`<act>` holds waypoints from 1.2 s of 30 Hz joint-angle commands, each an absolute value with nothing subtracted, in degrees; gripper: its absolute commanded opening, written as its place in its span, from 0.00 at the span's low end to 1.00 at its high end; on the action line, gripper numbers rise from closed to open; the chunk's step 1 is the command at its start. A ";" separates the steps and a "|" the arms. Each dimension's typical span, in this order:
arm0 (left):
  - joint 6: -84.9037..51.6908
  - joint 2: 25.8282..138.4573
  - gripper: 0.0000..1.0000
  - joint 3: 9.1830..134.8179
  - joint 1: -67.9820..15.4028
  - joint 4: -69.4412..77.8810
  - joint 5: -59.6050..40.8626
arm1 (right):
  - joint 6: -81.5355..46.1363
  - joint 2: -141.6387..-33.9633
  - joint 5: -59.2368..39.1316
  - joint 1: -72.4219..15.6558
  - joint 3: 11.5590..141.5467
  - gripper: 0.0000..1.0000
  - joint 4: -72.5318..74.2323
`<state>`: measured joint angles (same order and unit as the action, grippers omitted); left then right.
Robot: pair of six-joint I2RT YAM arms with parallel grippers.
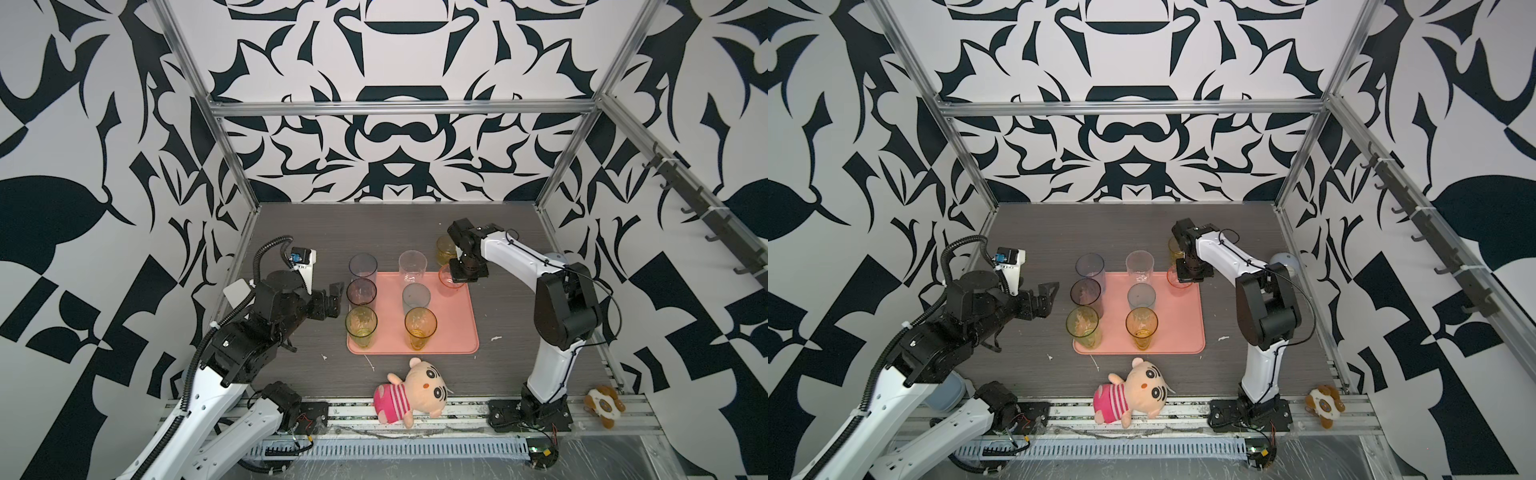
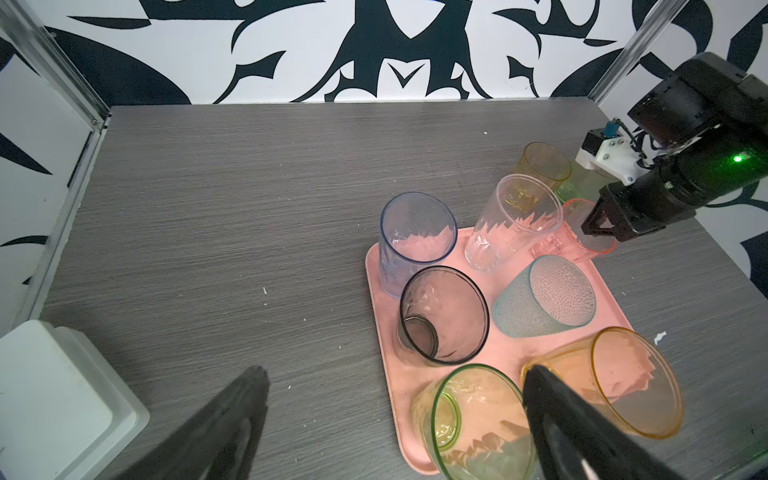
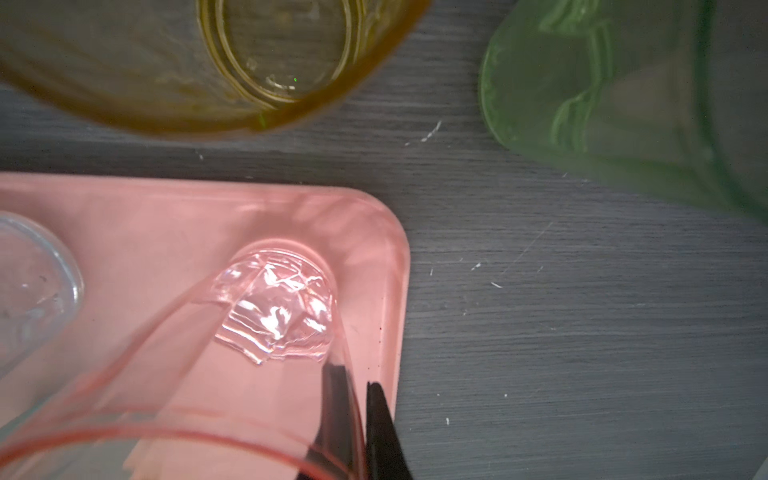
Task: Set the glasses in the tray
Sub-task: 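Lower the small pink glass onto the tray and open the right gripper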
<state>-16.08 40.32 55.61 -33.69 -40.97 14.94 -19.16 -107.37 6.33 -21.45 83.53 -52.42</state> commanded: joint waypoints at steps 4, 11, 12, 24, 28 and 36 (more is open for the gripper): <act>-16.39 40.27 1.00 54.58 -33.40 -41.42 14.52 | -19.47 -107.86 7.34 -20.95 86.65 0.00 -53.21; -16.35 40.28 1.00 54.58 -33.40 -41.43 14.54 | -19.32 -108.63 7.27 -20.74 87.62 0.05 -53.68; -16.35 40.19 0.99 54.58 -33.40 -41.48 14.50 | -19.36 -108.63 7.50 -20.74 87.80 0.07 -53.91; -16.35 40.16 0.99 54.59 -33.31 -41.50 14.43 | -19.25 -106.86 6.06 -20.57 92.29 0.31 -56.54; -16.42 40.01 1.00 54.58 -33.31 -41.54 14.42 | -19.03 -105.68 6.92 -20.58 94.99 0.32 -58.19; -16.44 39.84 0.99 54.49 -33.31 -41.56 14.42 | -17.34 -103.93 9.35 -20.61 99.60 0.32 -59.33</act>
<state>-16.10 40.45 55.59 -33.61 -41.01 14.94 -18.44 -107.04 7.27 -20.75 96.60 -57.63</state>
